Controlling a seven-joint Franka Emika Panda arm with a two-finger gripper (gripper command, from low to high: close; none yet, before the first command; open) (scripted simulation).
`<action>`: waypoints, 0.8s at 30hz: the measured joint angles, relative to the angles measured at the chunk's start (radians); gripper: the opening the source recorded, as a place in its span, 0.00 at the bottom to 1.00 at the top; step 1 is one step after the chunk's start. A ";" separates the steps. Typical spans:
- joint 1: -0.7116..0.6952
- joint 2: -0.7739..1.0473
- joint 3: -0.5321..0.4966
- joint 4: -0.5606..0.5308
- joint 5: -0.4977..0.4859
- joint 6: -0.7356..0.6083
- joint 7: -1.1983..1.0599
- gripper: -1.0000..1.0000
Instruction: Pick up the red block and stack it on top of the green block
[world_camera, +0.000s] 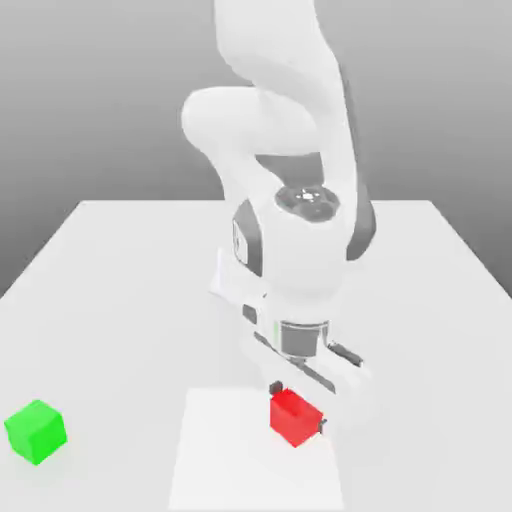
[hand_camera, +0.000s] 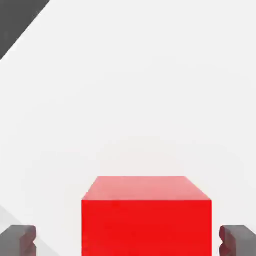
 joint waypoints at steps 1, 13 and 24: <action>0.000 0.000 0.000 0.000 0.000 0.000 0.000 0.00; -0.078 -0.098 0.113 -0.006 0.141 -0.071 -0.100 0.00; -0.101 -0.239 0.175 -0.035 0.300 -0.183 -0.218 0.00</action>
